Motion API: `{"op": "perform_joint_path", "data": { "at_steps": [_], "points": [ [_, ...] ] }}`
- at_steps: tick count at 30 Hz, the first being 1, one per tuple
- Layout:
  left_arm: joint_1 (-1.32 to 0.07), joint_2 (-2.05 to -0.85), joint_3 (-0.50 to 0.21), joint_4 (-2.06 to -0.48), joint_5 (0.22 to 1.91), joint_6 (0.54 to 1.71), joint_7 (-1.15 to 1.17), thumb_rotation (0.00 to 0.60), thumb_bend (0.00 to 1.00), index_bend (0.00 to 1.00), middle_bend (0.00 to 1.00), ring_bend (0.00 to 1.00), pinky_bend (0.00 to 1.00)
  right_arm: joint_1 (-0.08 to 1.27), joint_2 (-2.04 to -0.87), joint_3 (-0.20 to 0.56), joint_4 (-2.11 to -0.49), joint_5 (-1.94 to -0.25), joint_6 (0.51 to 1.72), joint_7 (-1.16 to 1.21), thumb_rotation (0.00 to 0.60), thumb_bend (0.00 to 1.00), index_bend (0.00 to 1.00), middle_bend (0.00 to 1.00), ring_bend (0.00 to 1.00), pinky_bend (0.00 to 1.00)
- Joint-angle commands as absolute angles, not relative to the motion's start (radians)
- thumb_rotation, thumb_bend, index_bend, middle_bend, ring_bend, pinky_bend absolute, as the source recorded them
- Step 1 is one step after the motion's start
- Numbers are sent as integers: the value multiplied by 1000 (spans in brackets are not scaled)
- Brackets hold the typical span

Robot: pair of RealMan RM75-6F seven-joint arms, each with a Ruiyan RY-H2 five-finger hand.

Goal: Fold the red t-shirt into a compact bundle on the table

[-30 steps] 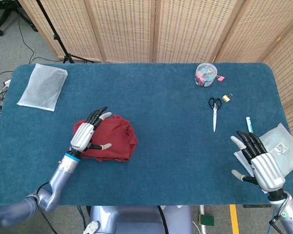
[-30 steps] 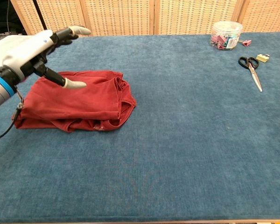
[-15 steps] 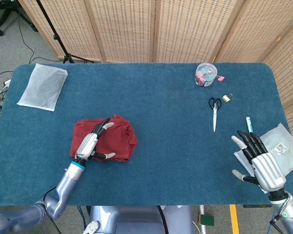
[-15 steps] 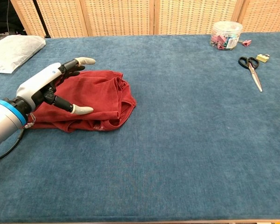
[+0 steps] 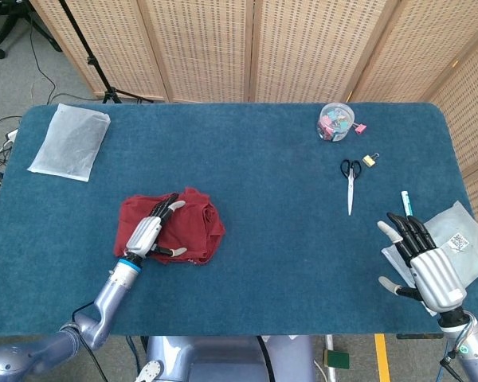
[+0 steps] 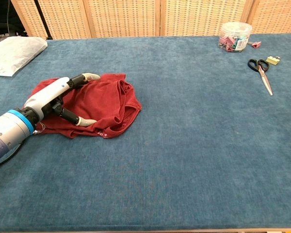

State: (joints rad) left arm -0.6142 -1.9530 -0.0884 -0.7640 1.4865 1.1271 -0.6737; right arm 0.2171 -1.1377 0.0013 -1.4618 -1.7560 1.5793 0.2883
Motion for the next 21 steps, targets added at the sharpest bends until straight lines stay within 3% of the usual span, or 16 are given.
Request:
{"op": "perform_joint_path", "data": {
  "at_steps": [1, 10, 13, 21],
  "points": [
    [-617, -1960, -89, -753, 1485, 1124, -665, 600, 0, 0, 0, 0, 0, 217, -1137, 1, -1462, -1756, 1579, 289, 600, 52, 0, 0, 0, 0],
    [-611, -1920, -102, -818, 1517, 1220, -652, 600, 0, 0, 0, 0, 0, 217, -1137, 1, -1462, -1756, 1579, 289, 600, 52, 0, 0, 0, 0],
    [-609, -1875, -111, -888, 1537, 1276, -632, 600, 0, 0, 0, 0, 0, 221, -1176, 18, -1441, -1737, 1576, 269, 600, 51, 0, 0, 0, 0],
    [-588, -1681, -141, -1143, 1558, 1365, -432, 600, 0, 0, 0, 0, 0, 210, -1150, 6, -1451, -1757, 1599, 284, 600, 53, 0, 0, 0, 0]
  ]
}}
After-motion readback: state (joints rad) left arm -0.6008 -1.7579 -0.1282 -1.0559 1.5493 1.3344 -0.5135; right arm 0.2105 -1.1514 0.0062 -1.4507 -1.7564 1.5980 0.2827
